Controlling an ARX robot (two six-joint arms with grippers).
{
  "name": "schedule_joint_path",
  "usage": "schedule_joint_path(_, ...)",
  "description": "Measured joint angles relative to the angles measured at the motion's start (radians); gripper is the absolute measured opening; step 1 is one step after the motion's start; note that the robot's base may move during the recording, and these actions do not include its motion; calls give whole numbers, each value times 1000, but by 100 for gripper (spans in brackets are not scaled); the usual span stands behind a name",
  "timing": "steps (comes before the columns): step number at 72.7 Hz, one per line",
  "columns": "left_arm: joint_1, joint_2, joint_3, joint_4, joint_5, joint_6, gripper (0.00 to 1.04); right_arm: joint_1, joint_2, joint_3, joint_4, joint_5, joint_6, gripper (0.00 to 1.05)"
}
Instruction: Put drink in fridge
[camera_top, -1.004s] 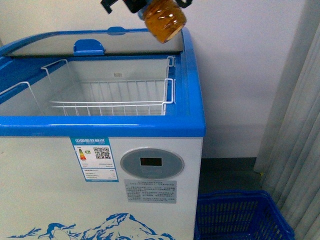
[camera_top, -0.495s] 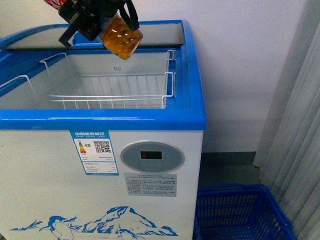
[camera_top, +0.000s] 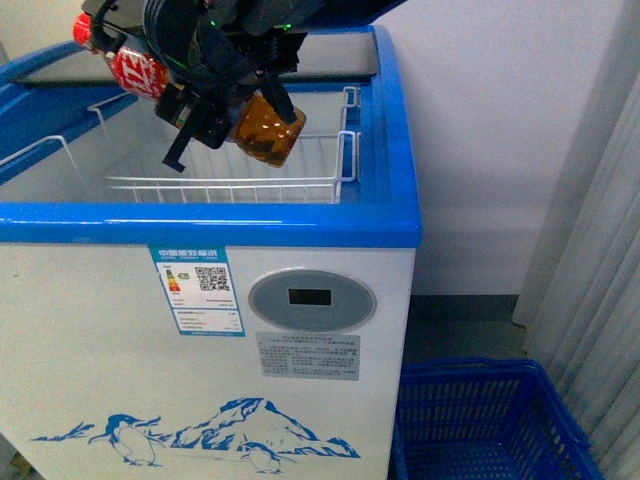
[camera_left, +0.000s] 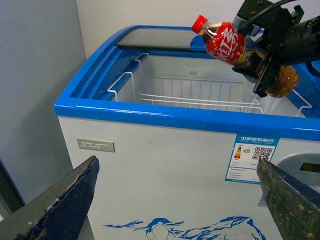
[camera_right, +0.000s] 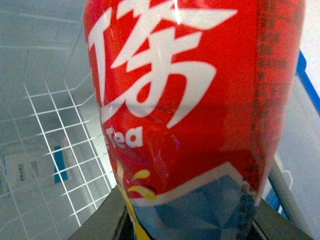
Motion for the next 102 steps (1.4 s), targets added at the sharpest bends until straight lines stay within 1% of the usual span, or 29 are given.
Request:
schedule_joint_path(15, 0, 0, 0, 0, 0, 0, 97, 1, 36, 10, -13, 16, -23, 37)
schedule_joint_path(30, 0, 0, 0, 0, 0, 0, 97, -1, 82, 66, -23, 38, -17, 37)
schedule_joint_path(44, 0, 0, 0, 0, 0, 0, 97, -5, 94, 79, -26, 54, -18, 37)
schedule_joint_path(102, 0, 0, 0, 0, 0, 0, 97, -9, 95, 59, -6, 48, -22, 37)
